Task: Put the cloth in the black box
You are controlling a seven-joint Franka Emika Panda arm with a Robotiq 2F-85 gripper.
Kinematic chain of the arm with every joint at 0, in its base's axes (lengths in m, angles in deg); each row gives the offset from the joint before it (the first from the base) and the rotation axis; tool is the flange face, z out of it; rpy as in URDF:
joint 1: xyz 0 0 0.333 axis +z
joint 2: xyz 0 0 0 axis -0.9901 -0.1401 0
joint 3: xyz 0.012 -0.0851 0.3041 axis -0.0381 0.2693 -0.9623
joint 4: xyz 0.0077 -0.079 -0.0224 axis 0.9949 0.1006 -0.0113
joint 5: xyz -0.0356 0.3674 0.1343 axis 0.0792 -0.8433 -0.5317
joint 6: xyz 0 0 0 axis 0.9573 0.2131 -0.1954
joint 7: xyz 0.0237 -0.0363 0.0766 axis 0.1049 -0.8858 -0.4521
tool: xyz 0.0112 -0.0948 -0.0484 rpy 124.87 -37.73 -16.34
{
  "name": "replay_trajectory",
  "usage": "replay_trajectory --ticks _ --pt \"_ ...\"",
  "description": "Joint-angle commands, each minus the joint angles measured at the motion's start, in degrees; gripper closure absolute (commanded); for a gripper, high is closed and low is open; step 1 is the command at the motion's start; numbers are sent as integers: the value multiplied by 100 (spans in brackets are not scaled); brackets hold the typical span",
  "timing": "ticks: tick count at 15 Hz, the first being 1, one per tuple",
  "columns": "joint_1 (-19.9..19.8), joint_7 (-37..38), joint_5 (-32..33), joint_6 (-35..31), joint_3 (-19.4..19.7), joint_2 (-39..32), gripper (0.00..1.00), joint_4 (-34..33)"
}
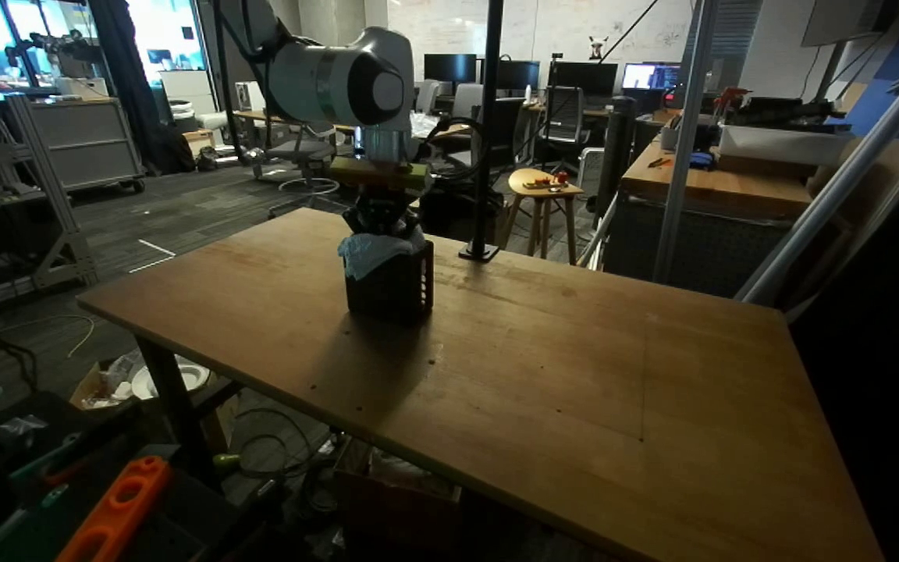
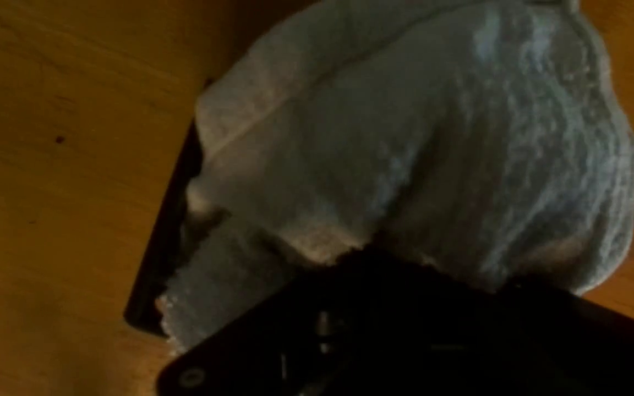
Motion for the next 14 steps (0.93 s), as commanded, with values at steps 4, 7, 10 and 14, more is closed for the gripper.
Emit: replay_trajectory --ticks 4,7,10,14 --pt "-72 -380 -327 295 -269 -464 98 -238" --pt "-89 -438 -461 293 -316 -482 98 -193" --pt "-84 -379 -459 237 -285 -342 97 -124" --pt "-47 -218 -323 200 -183 85 92 -8"
